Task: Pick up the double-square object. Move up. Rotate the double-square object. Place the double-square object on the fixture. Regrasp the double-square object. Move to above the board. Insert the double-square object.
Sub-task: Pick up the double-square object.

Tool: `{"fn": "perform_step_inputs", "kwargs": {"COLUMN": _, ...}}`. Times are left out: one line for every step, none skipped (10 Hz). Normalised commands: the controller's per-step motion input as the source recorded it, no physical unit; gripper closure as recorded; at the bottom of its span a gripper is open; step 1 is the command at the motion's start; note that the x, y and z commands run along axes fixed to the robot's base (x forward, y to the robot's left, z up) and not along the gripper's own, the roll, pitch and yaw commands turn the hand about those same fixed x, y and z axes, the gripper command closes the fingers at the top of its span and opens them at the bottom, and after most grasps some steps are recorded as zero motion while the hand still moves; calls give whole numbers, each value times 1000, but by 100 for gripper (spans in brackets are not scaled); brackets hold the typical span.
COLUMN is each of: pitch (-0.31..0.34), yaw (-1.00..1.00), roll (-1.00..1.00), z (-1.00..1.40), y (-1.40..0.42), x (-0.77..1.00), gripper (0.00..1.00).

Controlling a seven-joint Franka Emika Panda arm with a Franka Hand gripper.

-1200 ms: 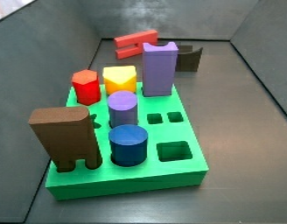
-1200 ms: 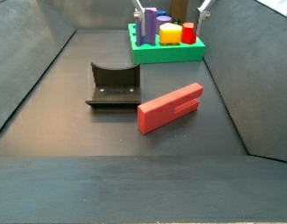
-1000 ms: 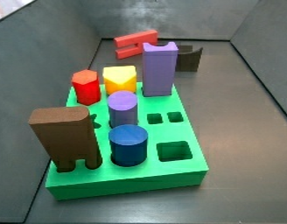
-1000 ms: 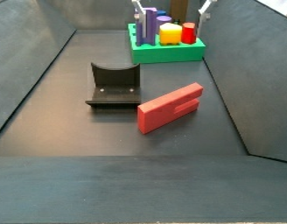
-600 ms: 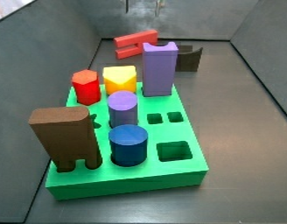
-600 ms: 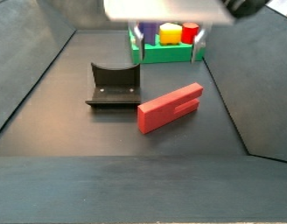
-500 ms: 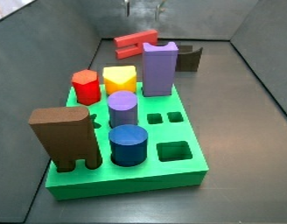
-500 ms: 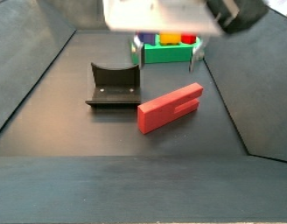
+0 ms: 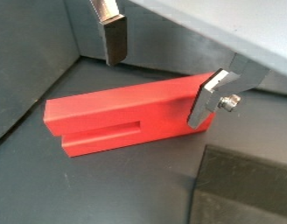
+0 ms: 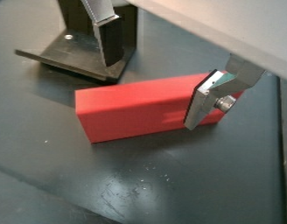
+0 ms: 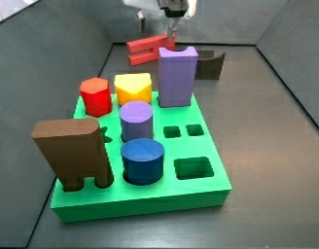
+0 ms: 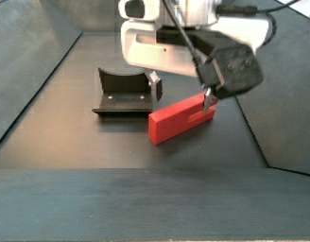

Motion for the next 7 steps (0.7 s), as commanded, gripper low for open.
{"fn": "perform_step_inputs", "kwargs": {"pitch": -109, "yaw": -449, "roll": -370, "z": -320, "y": 137, "x": 0, "gripper": 0}}
{"fn": "perform_step_inputs", "kwargs": {"pitch": -103, "yaw": -374, "roll": -351, "z": -369, "y": 117, "x": 0, "gripper": 0}}
{"fn": "perform_step_inputs", "kwargs": {"pitch": -147, "yaw": -269, "roll": -246, "z": -597, "y": 0, "x": -57, "gripper": 0}}
{"fn": "perform_step_inputs", "kwargs": {"pitch": -164, "yaw": -206, "roll": -153, "z": -703, "y": -60, "x": -114, "gripper": 0}}
{"fn": "perform_step_inputs", "kwargs": {"pitch": -180, "yaw": -46, "roll": -87, "z": -523, "y": -94, "x": -209, "gripper": 0}}
{"fn": "perform_step_inputs", "kwargs": {"pitch": -163, "yaw": 0, "roll": -111, "z": -283, "y": 0, "x": -169, "gripper": 0}}
{"fn": "perform_step_inputs", "kwargs": {"pitch": -176, "yaw": 9, "roll": -117, "z": -226, "y": 0, "x": -20, "gripper": 0}}
